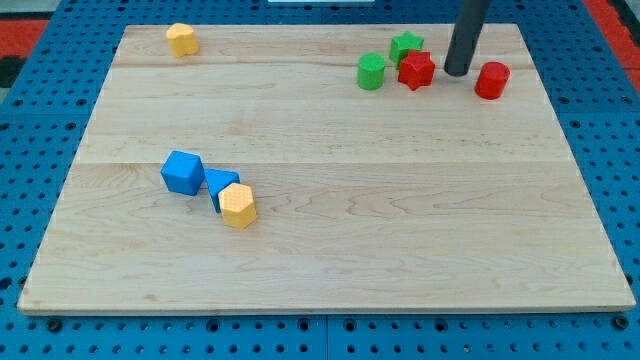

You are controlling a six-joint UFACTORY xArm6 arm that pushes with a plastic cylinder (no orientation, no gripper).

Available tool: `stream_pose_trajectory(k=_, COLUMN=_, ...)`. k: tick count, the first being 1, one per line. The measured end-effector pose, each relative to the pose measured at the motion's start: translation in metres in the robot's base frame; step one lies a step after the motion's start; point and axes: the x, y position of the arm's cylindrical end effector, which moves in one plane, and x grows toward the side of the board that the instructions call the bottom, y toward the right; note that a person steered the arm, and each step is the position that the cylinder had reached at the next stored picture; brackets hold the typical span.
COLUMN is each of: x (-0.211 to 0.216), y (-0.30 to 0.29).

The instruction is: Move the green star diagonally left of the green circle

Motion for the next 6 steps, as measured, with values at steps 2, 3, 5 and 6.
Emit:
stream_pose_trajectory(k=2, x=-0.027, y=-0.087)
stream_pose_trajectory(k=3, x=-0.027, y=-0.091)
stream_pose_trajectory(k=5, x=-0.044, y=-0.146)
stream_pose_trajectory(k=6, x=-0.057, y=-0.080)
